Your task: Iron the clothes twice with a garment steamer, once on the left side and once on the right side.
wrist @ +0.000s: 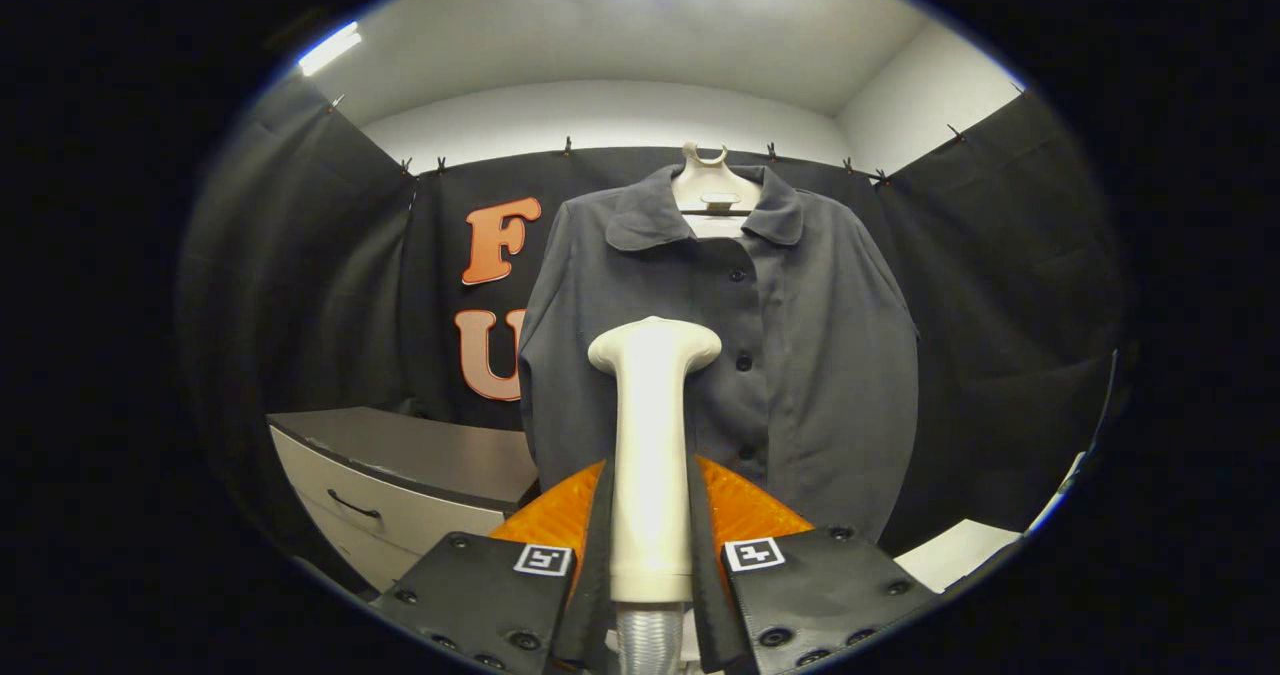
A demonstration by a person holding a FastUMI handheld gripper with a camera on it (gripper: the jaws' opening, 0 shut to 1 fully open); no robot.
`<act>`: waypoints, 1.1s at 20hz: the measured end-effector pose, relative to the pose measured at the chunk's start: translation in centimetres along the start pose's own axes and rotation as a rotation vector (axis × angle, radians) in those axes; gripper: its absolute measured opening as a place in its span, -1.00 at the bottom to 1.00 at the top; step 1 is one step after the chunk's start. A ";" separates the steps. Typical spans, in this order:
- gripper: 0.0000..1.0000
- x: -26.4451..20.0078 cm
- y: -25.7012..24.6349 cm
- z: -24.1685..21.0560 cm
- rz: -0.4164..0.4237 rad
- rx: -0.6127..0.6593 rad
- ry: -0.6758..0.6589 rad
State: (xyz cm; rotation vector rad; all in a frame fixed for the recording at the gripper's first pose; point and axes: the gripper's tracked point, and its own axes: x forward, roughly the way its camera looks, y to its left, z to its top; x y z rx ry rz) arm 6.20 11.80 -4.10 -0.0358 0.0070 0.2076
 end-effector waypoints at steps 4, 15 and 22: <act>-0.17 -0.7 -0.1 -1.7 -0.006 -0.007 0.028; -0.17 -1.9 -0.5 -7.2 -0.018 0.004 0.142; -0.17 -2.5 -0.9 -11.1 -0.029 -0.007 0.211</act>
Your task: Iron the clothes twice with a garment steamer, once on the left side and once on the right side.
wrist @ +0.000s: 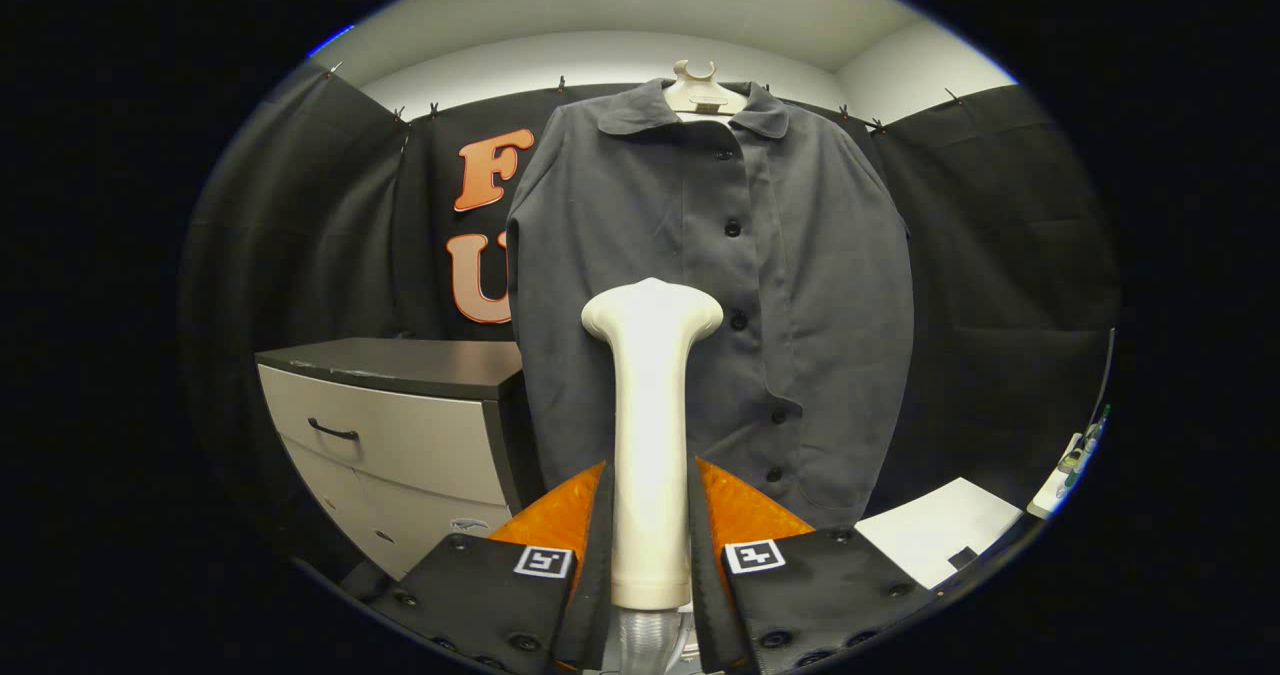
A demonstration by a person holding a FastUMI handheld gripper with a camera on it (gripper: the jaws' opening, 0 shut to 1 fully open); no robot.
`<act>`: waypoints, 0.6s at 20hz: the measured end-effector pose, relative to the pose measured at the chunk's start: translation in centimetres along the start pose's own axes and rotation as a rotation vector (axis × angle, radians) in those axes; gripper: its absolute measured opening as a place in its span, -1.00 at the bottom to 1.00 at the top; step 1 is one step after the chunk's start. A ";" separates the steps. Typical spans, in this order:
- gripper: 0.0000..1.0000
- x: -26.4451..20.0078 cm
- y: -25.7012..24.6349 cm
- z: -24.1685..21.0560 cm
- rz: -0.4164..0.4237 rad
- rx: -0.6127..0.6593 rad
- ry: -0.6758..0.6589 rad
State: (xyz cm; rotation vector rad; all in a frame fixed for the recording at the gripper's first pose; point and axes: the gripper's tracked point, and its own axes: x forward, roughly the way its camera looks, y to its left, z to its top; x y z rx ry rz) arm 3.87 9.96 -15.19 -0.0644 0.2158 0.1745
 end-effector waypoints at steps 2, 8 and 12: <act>-0.17 0.0 0.0 -0.9 0.002 0.001 0.020; -0.17 0.2 0.1 -4.1 0.005 -0.006 0.084; -0.17 0.1 -0.2 -5.8 0.006 0.002 0.126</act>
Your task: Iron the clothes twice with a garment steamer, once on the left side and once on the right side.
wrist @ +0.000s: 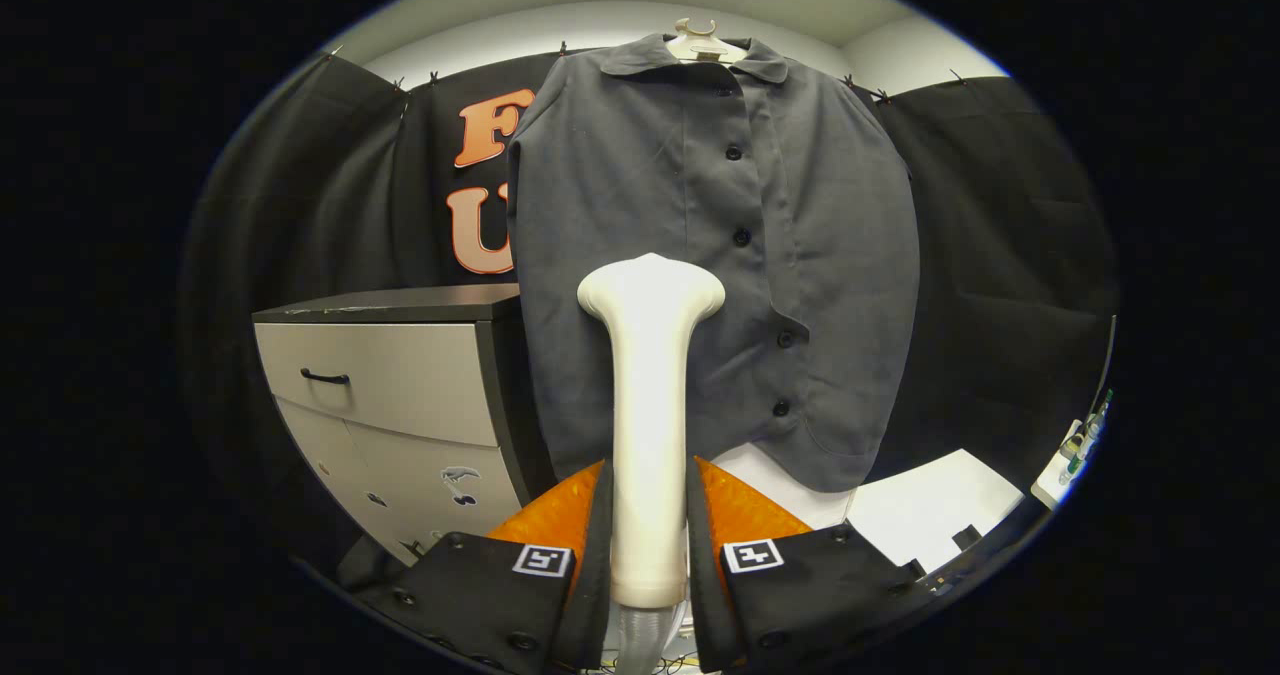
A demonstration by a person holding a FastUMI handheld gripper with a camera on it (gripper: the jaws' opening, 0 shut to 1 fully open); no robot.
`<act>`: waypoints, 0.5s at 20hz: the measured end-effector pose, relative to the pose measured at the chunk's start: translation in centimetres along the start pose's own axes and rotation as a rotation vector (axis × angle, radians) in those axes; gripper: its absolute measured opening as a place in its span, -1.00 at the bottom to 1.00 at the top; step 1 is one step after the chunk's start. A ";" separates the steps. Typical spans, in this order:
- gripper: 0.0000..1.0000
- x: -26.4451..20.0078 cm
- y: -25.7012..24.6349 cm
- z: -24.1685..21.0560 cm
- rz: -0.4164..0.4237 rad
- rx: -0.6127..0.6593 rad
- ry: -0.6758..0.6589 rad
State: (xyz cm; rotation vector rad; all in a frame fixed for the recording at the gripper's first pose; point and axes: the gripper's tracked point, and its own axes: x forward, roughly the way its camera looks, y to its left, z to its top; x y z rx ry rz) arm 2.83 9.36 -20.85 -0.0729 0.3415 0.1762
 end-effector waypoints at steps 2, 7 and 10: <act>-0.17 -0.2 0.0 -0.4 0.000 -0.004 0.007; -0.16 -1.5 -0.1 0.1 0.004 0.011 -0.013; -0.17 -2.9 0.2 1.1 0.016 -0.017 -0.051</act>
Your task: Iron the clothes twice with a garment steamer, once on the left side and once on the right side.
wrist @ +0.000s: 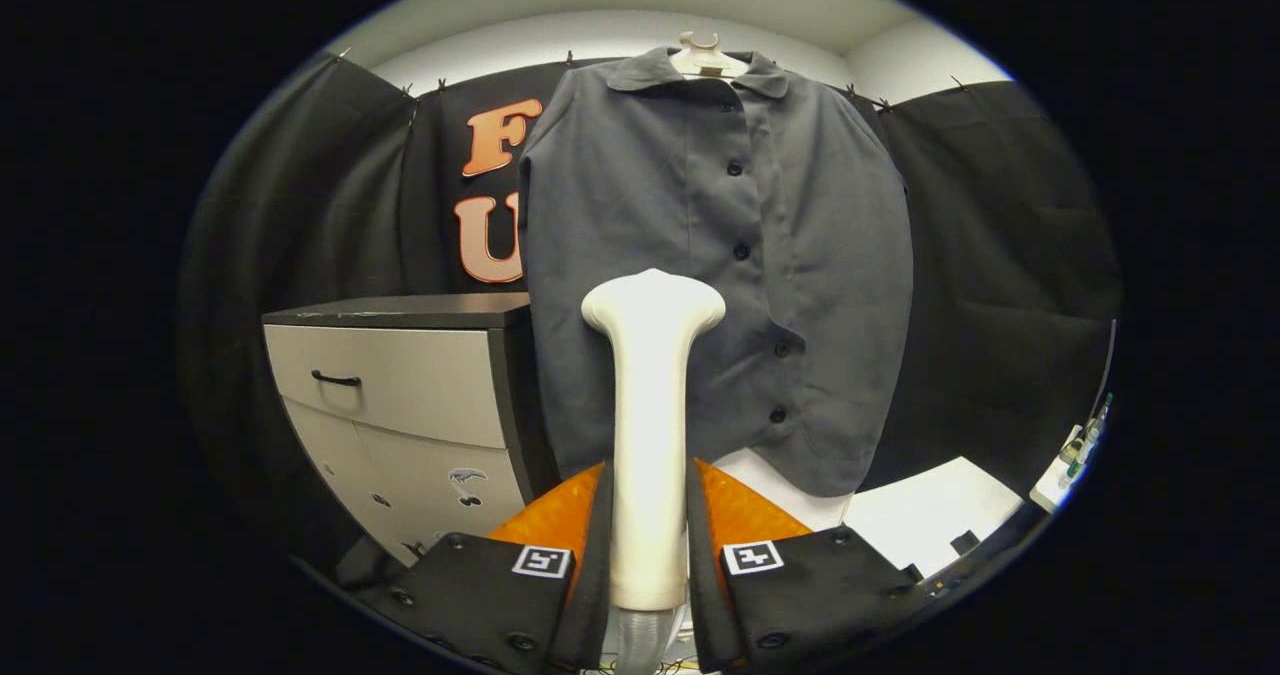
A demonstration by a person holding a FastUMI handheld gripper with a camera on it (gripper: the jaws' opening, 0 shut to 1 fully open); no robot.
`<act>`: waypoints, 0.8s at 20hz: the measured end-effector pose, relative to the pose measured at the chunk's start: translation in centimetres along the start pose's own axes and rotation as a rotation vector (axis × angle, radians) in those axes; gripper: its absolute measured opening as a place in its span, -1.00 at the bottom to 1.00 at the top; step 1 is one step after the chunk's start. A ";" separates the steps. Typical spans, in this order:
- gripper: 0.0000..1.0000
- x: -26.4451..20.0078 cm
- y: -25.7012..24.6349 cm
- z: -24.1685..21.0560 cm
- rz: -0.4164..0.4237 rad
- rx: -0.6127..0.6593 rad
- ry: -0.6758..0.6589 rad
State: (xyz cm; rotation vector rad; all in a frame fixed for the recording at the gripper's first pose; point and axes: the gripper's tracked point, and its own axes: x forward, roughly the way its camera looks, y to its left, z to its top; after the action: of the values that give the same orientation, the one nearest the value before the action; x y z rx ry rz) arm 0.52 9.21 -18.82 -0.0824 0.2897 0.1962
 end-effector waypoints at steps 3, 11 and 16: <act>-0.17 -1.0 -0.2 2.6 -0.007 0.005 -0.047; -0.17 -3.2 -4.2 11.5 -0.063 0.044 -0.196; -0.17 -2.5 -9.8 15.7 -0.151 0.060 -0.247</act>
State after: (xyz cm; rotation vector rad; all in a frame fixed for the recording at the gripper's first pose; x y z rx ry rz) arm 4.53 0.87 -2.54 -0.0204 0.0423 0.0461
